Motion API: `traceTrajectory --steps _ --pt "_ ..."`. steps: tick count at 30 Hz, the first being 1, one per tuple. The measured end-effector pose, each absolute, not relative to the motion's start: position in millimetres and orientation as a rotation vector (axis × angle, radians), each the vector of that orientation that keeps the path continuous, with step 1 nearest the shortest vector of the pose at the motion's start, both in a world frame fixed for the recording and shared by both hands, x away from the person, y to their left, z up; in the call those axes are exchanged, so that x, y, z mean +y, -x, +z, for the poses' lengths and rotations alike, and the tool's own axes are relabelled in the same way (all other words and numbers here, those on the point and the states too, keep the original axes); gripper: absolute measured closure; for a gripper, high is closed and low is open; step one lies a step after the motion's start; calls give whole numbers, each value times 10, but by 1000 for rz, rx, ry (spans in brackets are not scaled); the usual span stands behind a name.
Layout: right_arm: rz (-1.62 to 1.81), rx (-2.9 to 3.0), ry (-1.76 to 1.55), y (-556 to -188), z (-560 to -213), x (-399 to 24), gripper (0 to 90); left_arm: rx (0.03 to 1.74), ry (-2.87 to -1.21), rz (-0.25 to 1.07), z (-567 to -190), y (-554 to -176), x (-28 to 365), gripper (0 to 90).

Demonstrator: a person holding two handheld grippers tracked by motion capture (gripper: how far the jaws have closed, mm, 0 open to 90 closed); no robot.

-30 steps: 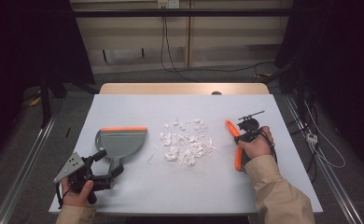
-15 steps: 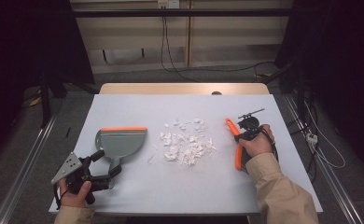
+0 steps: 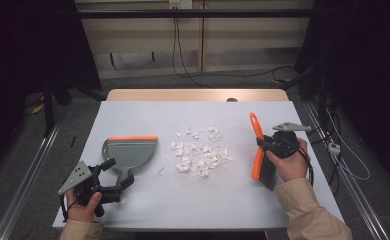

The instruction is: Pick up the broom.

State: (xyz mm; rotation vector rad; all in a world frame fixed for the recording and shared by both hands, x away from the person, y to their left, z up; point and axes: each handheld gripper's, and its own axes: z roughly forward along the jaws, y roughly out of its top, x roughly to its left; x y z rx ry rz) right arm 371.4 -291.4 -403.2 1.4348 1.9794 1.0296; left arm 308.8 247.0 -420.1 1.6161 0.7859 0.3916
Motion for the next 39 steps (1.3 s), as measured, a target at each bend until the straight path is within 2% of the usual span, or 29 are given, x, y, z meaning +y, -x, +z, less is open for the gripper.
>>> traceTrajectory --steps 7,15,22,34,37,39 --pt "1288 1819 -1311 -3314 -3986 -2980 717 762 -1646 343 -4083 -3097 2241 51" --pt "1450 1778 -1180 -3069 -3930 -2897 717 711 -1646 281 -3990 -3131 1833 43" --pt "1512 1864 -1113 -3045 -3964 -2667 717 669 -1705 204 -4050 -3176 1384 44" --pt "1680 1894 -1034 -3077 -3866 -2205 718 559 -1753 70 -4070 -3134 866 75" --pt "1699 1899 -1014 -3118 -3835 -2040 717 545 -1786 45 -4074 -3109 741 118" --pt "1704 1899 -1002 -3145 -3808 -1922 718 566 -1812 81 -4079 -3098 706 179"
